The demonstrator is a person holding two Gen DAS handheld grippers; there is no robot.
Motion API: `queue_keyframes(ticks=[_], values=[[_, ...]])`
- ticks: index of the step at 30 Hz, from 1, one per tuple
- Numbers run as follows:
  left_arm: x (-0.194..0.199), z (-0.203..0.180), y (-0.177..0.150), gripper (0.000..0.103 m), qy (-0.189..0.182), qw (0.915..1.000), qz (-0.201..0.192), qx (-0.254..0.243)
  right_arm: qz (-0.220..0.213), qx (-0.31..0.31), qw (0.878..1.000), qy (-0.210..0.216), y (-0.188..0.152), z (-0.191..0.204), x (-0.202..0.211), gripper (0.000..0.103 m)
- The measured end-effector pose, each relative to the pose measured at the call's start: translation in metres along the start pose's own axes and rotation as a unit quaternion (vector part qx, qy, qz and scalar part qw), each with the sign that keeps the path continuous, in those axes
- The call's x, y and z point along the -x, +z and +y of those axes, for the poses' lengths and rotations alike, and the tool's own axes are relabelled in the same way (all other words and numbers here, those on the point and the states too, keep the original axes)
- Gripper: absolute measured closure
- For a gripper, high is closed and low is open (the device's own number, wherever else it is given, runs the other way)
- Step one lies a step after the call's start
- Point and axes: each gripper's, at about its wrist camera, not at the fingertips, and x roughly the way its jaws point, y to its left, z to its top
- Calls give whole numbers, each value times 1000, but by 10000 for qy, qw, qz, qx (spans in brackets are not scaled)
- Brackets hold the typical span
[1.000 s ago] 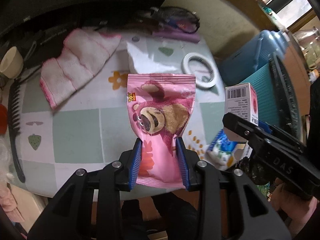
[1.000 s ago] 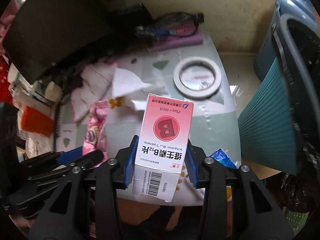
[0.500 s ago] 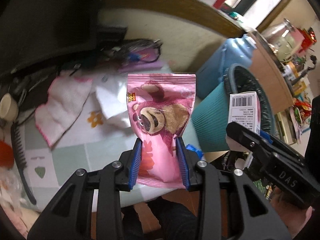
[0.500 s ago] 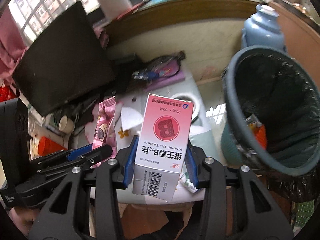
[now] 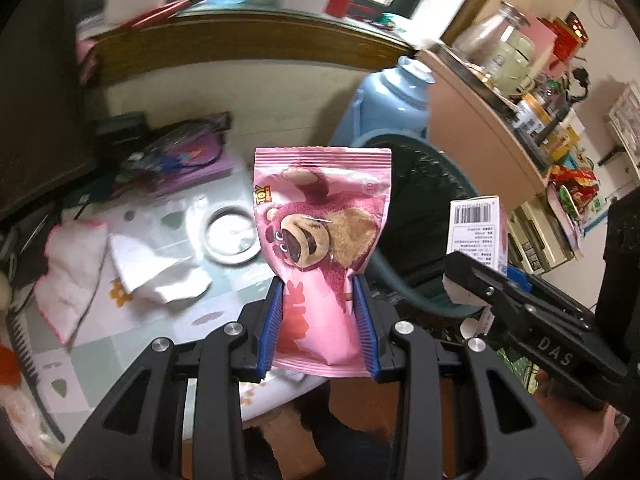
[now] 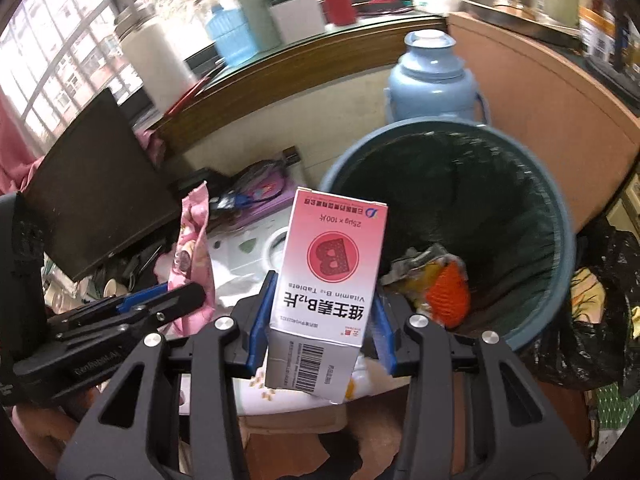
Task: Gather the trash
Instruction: 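Carry the wrapper and vitamin box over the trash bin with both grippers, then open both grippers to drop the wrapper and box into the bin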
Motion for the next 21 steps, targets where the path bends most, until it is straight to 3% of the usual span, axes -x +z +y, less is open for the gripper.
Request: queue_keyframes(ticks=[11, 21], values=[[-41, -72, 24, 69, -201, 9995, 168, -152, 87, -35, 9999, -52, 22, -71, 5, 59], [-70, -103, 35, 68, -259, 9990, 348, -146, 188, -52, 9998, -16, 38, -106, -4, 58]])
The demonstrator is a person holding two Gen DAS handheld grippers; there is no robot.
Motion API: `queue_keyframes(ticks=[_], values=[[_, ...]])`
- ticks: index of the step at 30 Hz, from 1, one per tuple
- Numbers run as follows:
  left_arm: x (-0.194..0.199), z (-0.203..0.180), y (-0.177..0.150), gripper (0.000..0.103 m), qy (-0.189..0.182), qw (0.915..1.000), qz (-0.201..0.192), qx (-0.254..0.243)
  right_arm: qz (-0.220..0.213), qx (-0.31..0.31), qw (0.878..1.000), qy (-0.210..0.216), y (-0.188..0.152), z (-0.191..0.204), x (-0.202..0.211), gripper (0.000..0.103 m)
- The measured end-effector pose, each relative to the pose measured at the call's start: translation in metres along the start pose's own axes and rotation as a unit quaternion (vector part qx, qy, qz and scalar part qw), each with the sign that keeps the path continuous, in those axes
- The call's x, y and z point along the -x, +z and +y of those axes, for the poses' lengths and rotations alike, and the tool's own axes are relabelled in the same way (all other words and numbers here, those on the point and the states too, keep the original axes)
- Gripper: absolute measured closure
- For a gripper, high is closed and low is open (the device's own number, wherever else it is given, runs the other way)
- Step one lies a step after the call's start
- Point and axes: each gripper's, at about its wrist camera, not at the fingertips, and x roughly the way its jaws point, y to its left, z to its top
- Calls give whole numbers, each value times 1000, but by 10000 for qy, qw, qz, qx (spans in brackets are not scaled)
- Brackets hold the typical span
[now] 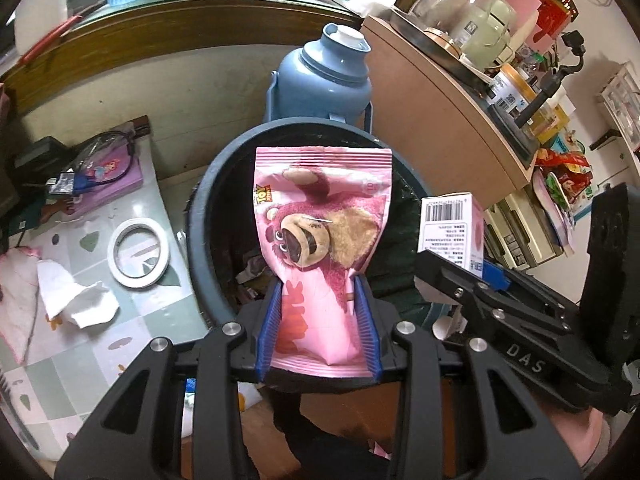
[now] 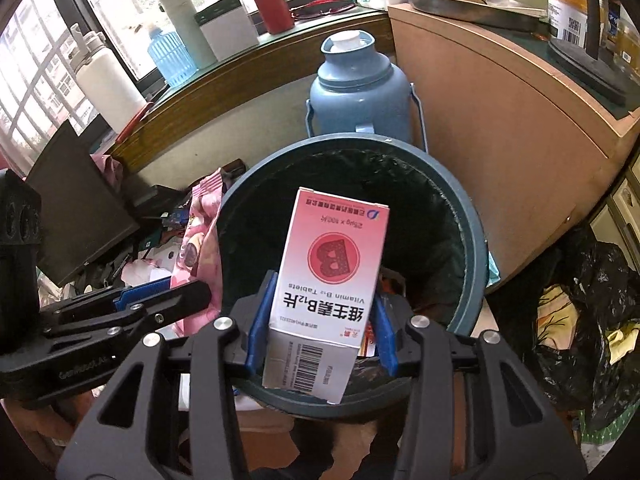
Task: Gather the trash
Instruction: 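Open both grippers to drop the wrapper and box into the bin, then move both tools back over the desk toward the cloth and tissue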
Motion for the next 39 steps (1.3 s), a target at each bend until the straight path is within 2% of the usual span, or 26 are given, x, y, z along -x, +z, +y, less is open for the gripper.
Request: queue_keyframes(ticks=[3, 7, 15, 26, 29, 35, 39], values=[[-5, -5, 3, 68, 2, 10000, 14, 18, 66, 21, 10000, 13, 3, -5, -4, 55], [-14, -8, 7, 67, 2, 10000, 62, 65, 122, 20, 9999, 40, 5, -11, -9, 41], [-28, -9, 12, 64, 9, 9998, 119, 148, 138, 9, 9999, -25, 7, -20, -9, 37], [-42, -5, 15, 52, -84, 9995, 212, 215, 133, -127, 9998, -127, 7, -27, -9, 34], [-45, -4, 15, 48, -130, 9993, 247, 236, 119, -207, 9995, -186, 5, -30, -8, 30], [-45, -1, 15, 45, -190, 9993, 258, 181, 117, -296, 9991, -262, 2, -29, -7, 30], [-40, 10, 14, 40, -174, 9992, 232, 262, 97, -335, 9991, -246, 2, -20, -7, 23]])
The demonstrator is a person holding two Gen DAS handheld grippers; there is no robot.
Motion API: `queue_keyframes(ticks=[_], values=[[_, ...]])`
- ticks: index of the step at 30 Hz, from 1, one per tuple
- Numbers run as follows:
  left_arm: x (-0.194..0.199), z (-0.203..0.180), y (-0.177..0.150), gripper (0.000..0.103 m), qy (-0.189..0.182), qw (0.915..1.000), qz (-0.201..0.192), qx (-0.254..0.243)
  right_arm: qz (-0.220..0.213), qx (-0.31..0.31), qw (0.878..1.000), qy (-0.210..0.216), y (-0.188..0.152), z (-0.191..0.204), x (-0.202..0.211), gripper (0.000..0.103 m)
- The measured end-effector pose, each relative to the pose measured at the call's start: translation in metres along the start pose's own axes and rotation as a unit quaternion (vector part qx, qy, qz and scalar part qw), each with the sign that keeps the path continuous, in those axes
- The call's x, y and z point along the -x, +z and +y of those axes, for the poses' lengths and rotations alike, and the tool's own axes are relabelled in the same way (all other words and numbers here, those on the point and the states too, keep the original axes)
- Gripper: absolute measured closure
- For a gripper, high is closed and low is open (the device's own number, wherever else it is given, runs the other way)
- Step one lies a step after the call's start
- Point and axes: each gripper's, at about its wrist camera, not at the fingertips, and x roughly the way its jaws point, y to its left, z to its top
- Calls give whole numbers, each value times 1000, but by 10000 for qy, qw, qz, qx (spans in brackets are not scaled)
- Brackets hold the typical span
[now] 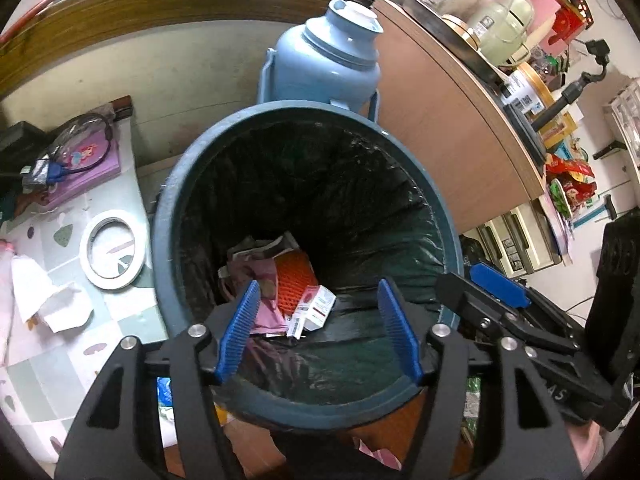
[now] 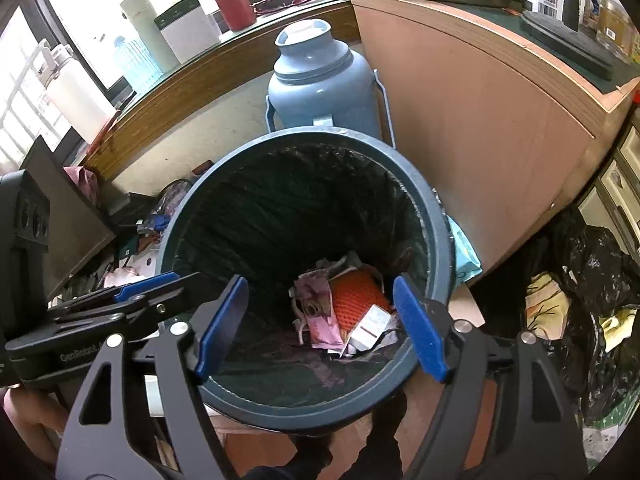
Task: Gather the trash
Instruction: 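Move both tools back over the desk toward the cloth and tissue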
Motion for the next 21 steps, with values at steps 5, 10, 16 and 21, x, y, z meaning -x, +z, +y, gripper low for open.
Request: queue_keyframes(ticks=[5, 10, 16, 21], values=[[13, 23, -5, 32, 28, 9998, -54, 204, 11, 36, 10000, 80, -3, 22, -3, 18], [28, 51, -15, 25, 112, 9992, -94, 382, 40, 178, 9997, 169, -11, 52, -6, 17], [53, 95, -32, 20, 138, 9968, -197, 760, 118, 462, 9984, 315, -25, 100, -12, 17], [75, 135, -47, 18, 201, 9945, -292, 989, 141, 751, 9962, 418, -37, 145, -18, 17]])
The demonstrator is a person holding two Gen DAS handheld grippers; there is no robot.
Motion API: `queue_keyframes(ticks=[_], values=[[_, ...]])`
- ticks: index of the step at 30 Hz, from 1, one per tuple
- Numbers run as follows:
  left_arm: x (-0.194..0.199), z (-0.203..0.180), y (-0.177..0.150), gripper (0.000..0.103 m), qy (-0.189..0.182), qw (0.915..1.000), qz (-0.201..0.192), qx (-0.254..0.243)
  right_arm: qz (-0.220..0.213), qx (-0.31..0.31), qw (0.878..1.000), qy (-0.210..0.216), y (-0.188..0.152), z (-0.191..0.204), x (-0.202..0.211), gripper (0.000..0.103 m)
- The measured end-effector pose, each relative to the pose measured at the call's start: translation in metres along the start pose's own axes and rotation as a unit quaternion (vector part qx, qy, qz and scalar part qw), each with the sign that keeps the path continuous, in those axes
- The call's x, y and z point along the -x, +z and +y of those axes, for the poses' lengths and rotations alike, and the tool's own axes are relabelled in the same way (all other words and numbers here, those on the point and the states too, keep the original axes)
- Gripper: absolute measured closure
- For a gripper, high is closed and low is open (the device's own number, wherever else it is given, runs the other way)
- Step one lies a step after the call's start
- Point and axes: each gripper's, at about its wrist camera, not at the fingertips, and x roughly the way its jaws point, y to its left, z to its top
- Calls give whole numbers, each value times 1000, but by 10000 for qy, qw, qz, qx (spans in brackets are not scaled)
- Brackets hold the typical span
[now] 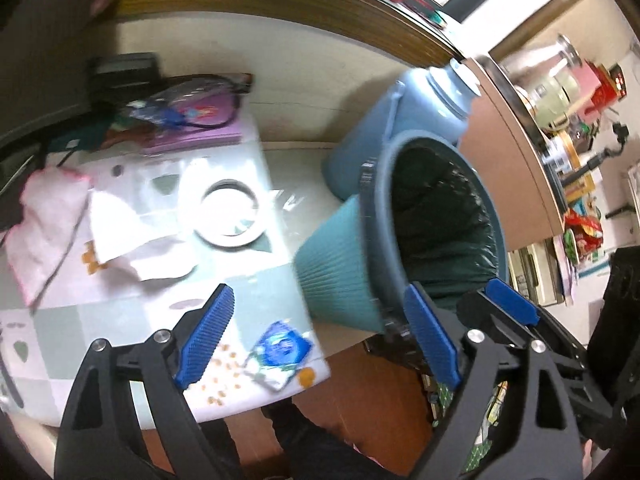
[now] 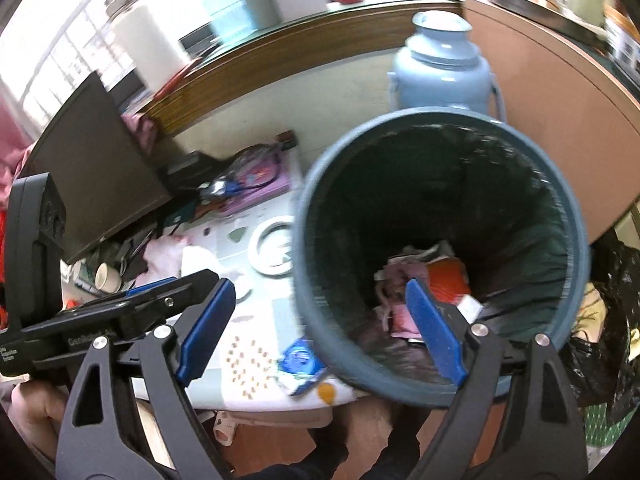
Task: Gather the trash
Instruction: 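Move both tools back over the desk toward the cloth and tissue, then grasp the white-pink cloth with the left gripper while the right gripper grasps the white tissue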
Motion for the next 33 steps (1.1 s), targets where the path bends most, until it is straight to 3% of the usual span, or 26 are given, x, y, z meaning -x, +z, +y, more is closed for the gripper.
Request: queue_keyframes(ticks=[12, 18, 26, 33], values=[[51, 120, -24, 17, 189, 9981, -190, 554, 230, 565, 9977, 283, -19, 113, -41, 17], [63, 185, -33, 17, 359, 9927, -214, 1130, 482, 1280, 9898, 394, -21, 161, -72, 17], [49, 239, -28, 17, 680, 9856, -102, 1544, 862, 1870, 9771, 526, -20, 193, -123, 17], [21, 263, -12, 17, 951, 9828, 30, 1584, 1108, 2173, 9685, 491, -11, 202, -177, 17]])
